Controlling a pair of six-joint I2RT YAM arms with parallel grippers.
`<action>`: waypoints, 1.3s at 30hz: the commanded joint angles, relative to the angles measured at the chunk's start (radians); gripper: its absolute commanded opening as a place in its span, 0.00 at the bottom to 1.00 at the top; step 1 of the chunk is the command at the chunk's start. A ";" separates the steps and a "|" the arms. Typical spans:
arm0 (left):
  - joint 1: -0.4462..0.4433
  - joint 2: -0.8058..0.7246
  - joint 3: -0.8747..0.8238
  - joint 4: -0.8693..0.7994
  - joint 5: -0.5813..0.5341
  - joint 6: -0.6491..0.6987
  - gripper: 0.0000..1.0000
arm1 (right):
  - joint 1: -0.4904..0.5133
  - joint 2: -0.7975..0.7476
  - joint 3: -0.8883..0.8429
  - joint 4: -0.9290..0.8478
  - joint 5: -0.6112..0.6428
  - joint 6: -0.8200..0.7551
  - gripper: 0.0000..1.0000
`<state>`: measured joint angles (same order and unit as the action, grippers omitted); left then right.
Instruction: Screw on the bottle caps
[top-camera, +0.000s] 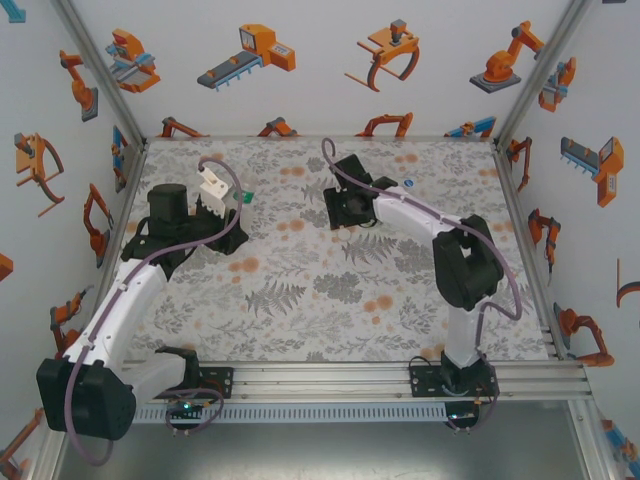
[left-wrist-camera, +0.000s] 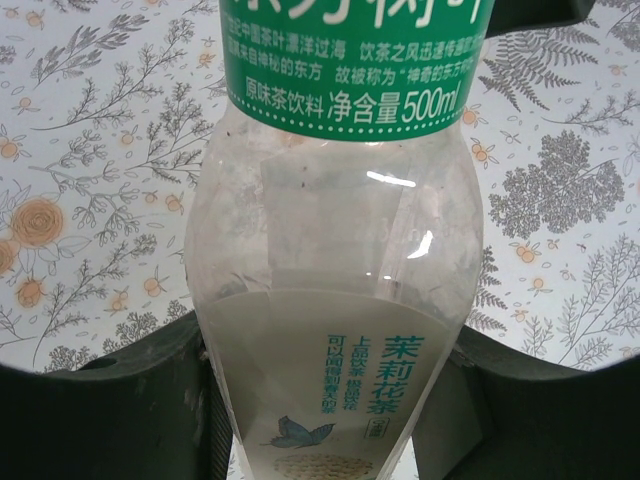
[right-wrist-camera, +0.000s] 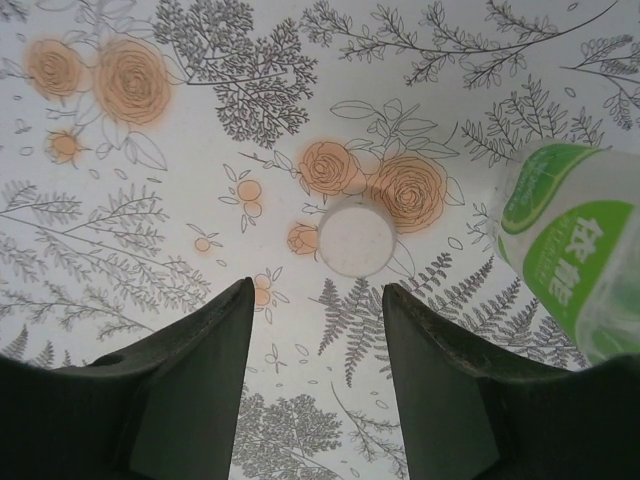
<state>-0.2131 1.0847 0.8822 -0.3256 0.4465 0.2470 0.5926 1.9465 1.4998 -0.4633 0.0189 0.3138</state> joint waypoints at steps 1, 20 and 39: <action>0.006 -0.005 0.009 0.014 0.036 -0.012 0.00 | 0.006 0.028 0.044 -0.021 0.020 -0.023 0.52; 0.004 0.002 0.015 0.000 0.055 -0.008 0.00 | -0.014 0.137 0.075 -0.047 0.026 -0.032 0.53; 0.001 0.000 0.018 -0.008 0.060 -0.004 0.00 | -0.030 0.183 0.089 -0.049 -0.020 -0.028 0.51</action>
<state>-0.2134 1.0904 0.8822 -0.3294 0.4728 0.2470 0.5671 2.1185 1.5711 -0.4900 0.0071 0.2909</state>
